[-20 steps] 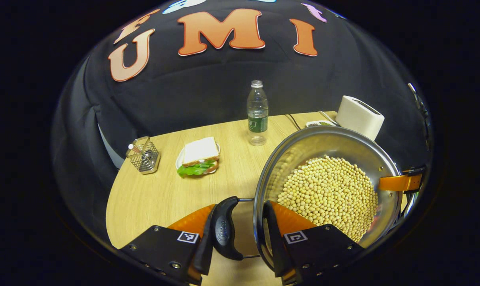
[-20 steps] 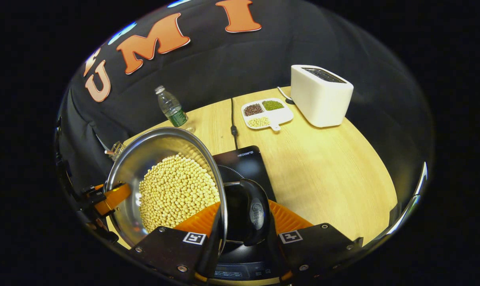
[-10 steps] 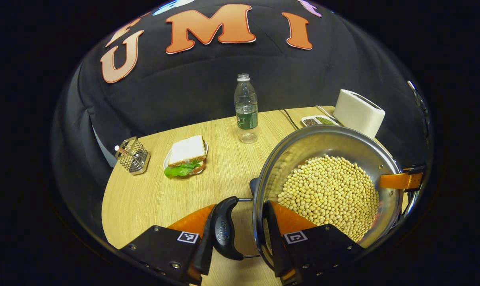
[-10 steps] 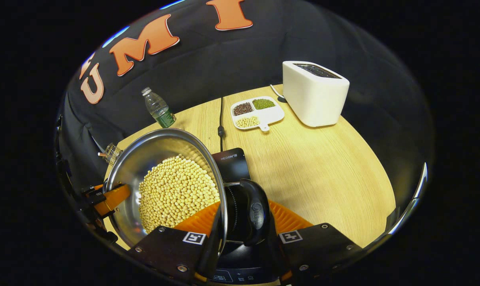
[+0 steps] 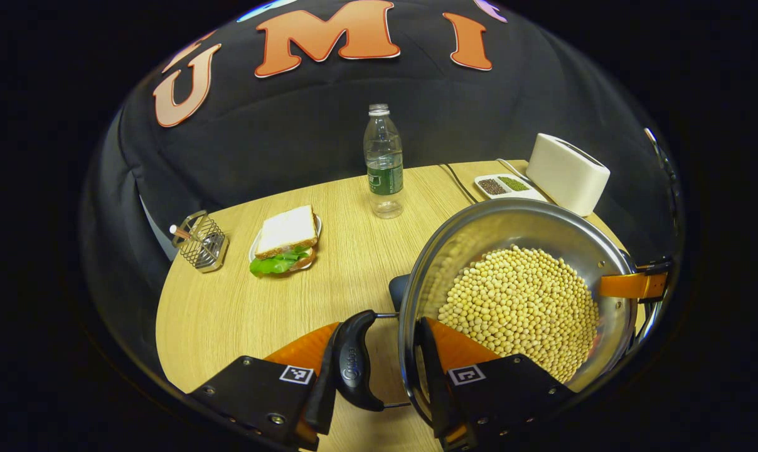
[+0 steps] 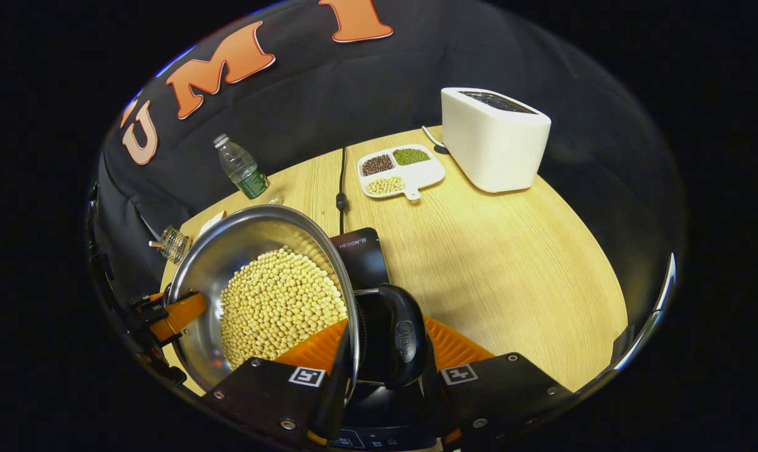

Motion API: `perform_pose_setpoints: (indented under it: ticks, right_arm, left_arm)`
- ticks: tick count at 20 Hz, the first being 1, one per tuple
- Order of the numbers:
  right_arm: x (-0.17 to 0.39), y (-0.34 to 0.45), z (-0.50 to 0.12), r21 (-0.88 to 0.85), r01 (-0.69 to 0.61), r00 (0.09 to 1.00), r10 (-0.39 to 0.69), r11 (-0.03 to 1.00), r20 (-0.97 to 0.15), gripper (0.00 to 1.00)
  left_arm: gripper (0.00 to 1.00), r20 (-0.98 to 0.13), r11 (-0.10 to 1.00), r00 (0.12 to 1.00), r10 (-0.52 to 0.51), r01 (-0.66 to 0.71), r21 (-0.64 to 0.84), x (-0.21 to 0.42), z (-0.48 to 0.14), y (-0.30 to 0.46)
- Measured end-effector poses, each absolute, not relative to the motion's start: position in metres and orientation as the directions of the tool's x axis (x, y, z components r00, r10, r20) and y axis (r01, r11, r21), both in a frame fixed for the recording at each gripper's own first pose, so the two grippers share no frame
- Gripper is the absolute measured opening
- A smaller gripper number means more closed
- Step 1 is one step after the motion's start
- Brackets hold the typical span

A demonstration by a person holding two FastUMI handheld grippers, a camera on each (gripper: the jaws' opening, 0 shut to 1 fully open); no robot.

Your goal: First push the handle of the pot to place it horizontally, then grasp the pot with both hands and set it on the induction cooktop.

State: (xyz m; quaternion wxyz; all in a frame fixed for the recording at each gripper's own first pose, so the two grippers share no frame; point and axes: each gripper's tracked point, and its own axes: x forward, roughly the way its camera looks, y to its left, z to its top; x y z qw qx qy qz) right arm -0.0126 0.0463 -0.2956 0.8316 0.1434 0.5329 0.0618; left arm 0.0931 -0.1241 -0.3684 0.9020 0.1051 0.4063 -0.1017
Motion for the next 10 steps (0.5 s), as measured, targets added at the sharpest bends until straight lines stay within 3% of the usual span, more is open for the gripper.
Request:
perform_pose_setpoints:
  ticks: [10]
  right_arm:
    - [-0.0114, 0.0437, -0.2887, 0.298, 0.056, 0.427, 0.247, 0.953, -0.870, 0.53]
  left_arm:
    - [0.63, -0.756, 0.955, 0.643, -0.121, 0.283, 0.088, 0.0958, -0.3738, -0.1250]
